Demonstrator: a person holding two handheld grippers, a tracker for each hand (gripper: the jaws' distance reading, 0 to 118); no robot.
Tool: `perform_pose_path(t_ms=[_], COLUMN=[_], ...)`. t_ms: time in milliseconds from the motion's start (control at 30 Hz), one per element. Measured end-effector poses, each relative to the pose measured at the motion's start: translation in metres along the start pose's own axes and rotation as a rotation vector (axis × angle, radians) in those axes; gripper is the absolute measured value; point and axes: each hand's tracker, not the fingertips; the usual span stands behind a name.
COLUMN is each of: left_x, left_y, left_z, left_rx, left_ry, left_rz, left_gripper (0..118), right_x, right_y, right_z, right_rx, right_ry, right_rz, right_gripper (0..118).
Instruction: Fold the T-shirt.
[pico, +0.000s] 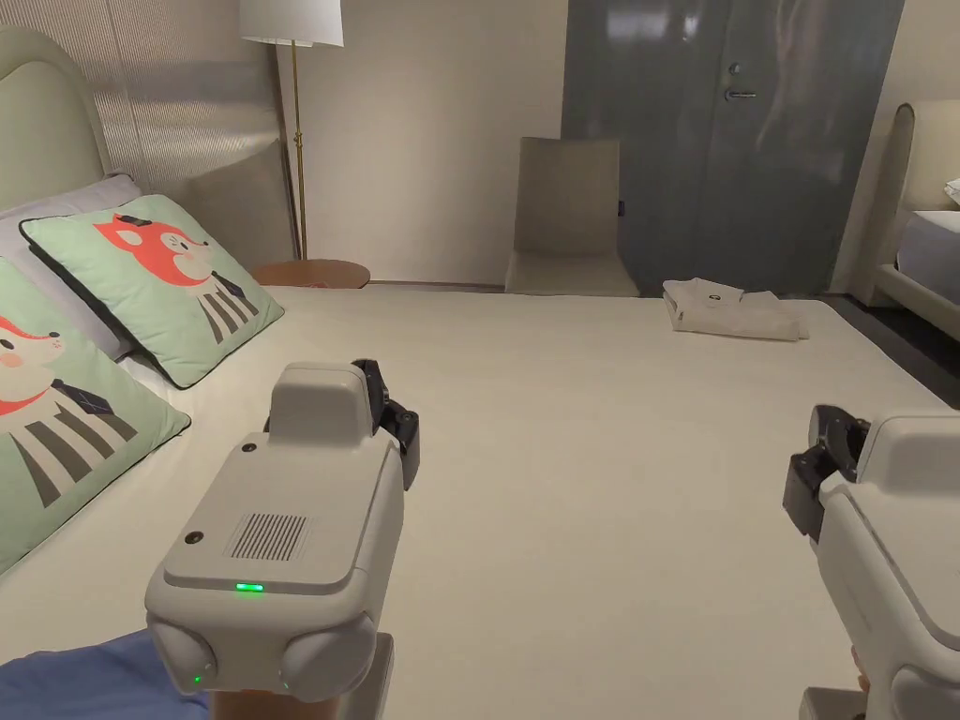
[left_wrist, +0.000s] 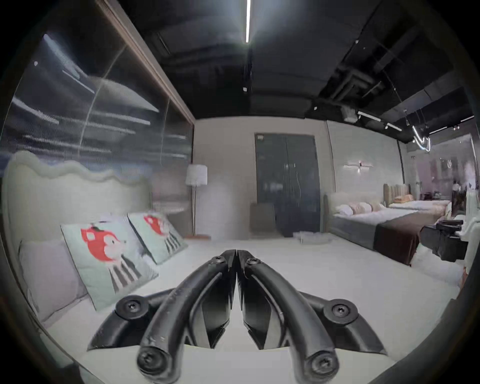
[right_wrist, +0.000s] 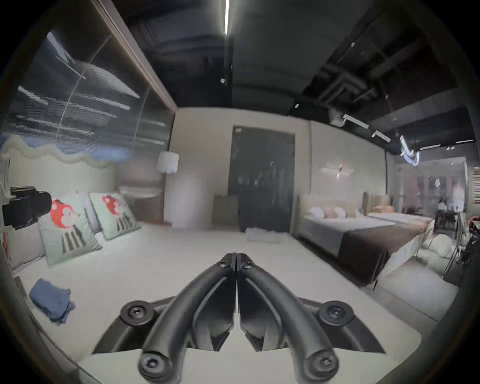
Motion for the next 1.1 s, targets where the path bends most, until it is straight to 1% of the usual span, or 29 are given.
perform_pose_path(t_ms=[67, 200, 733, 800, 867, 933, 967, 1000, 1033, 1067, 1100], left_x=[0.007, 0.017, 0.024, 0.025, 0.025, 0.025, 0.024, 0.024, 0.023, 0.023, 0.023], left_y=[0.003, -0.002, -0.009, -0.009, -0.01, -0.011, -0.011, -0.012, -0.012, -0.013, -0.014], left_z=[0.003, 0.01, 0.01, 0.01, 0.01, 0.01, 0.01, 0.01, 0.01, 0.009, 0.011], left_rx=[0.03, 0.07, 0.044, 0.045, 0.045, 0.042, 0.043, 0.043, 0.039, 0.03, 0.044], left_ry=[0.005, 0.001, -0.021, -0.019, -0.025, -0.026, -0.025, -0.025, -0.023, -0.024, -0.032], left_rz=[-0.007, -0.038, -0.015, -0.018, -0.017, -0.017, -0.016, -0.012, -0.006, 0.002, 0.021], left_gripper=[0, 0, 0, 7, 8, 23, 38, 65, 87, 108, 108], right_x=[0.002, 0.004, 0.008, 0.007, 0.007, 0.007, 0.007, 0.007, 0.007, 0.007, 0.007], right_y=[0.004, 0.004, 0.001, 0.0, 0.0, -0.001, -0.002, -0.002, -0.001, -0.001, -0.001], right_z=[0.001, 0.004, 0.009, 0.01, 0.009, 0.009, 0.01, 0.01, 0.009, 0.008, 0.008], right_rx=[0.047, 0.077, 0.082, 0.082, 0.077, 0.075, 0.076, 0.076, 0.071, 0.062, 0.065], right_ry=[-0.026, -0.035, -0.025, -0.023, -0.022, -0.023, -0.023, -0.02, -0.011, 0.001, 0.002], right_rz=[0.002, 0.011, 0.019, 0.02, 0.021, 0.017, 0.013, 0.01, 0.009, 0.008, 0.01], right_gripper=[0, 0, 1, 1, 1, 2, 9, 39, 73, 101, 118])
